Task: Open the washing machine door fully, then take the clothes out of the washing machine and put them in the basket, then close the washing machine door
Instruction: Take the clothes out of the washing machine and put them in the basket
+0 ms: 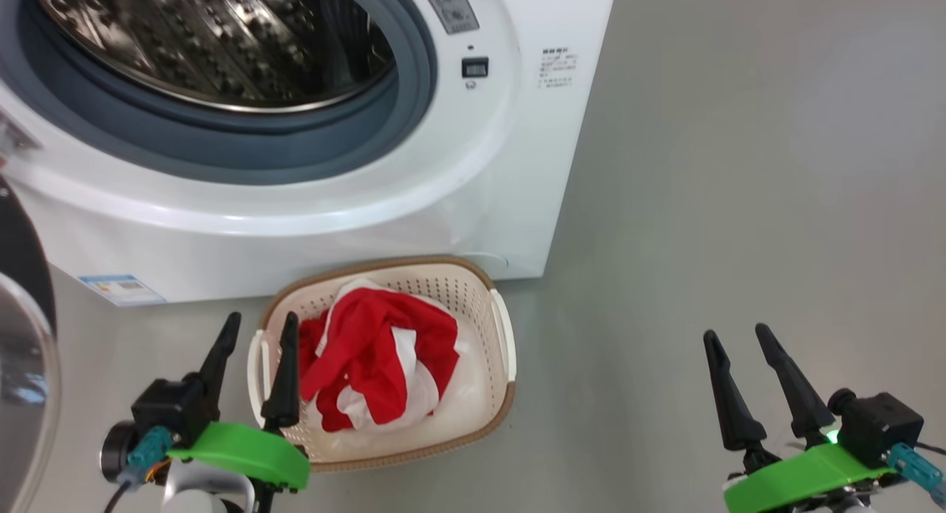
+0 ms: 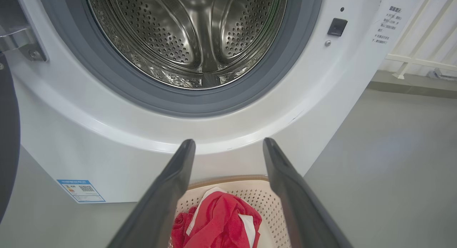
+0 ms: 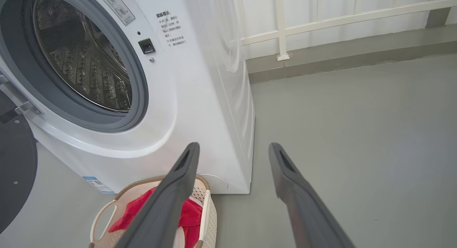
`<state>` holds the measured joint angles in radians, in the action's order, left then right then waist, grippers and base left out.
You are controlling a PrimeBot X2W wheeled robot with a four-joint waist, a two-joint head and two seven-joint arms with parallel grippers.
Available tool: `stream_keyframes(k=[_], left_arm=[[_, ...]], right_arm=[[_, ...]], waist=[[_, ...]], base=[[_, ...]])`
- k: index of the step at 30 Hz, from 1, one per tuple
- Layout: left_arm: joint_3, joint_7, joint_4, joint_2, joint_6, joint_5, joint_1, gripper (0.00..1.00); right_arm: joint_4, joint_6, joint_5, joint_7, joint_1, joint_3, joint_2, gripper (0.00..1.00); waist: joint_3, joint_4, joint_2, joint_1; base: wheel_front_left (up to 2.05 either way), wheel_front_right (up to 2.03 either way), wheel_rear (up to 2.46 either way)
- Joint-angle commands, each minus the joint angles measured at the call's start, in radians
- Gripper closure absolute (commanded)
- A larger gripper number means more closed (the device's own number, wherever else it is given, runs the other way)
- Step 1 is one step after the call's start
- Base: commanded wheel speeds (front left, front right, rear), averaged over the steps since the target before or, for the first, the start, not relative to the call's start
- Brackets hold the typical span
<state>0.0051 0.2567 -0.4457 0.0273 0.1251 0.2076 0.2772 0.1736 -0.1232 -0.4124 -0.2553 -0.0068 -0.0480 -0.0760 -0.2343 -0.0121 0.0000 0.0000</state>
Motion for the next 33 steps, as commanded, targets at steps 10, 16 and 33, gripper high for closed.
stream_keyframes(k=[10,16,33], left_arm=[[0.042,0.005,0.139,0.023,0.006,-0.043,-0.116,0.0],[0.06,0.005,0.198,0.023,0.006,-0.066,-0.188,0.0],[0.091,0.005,0.288,0.023,0.005,-0.048,-0.34,0.0]], right_arm=[[-0.019,-0.008,0.008,-0.006,0.065,-0.019,-0.031,0.0],[-0.023,-0.008,0.006,-0.006,0.092,-0.014,-0.036,0.0],[-0.034,-0.008,0.008,-0.006,0.148,0.004,-0.044,0.0]], waist=[[0.107,0.01,0.0,0.0],[0.137,0.005,0.0,0.0],[0.164,0.016,0.0,0.0]], base=[[0.0,0.0,0.0],[0.0,0.0,0.0],[0.0,0.0,0.0]])
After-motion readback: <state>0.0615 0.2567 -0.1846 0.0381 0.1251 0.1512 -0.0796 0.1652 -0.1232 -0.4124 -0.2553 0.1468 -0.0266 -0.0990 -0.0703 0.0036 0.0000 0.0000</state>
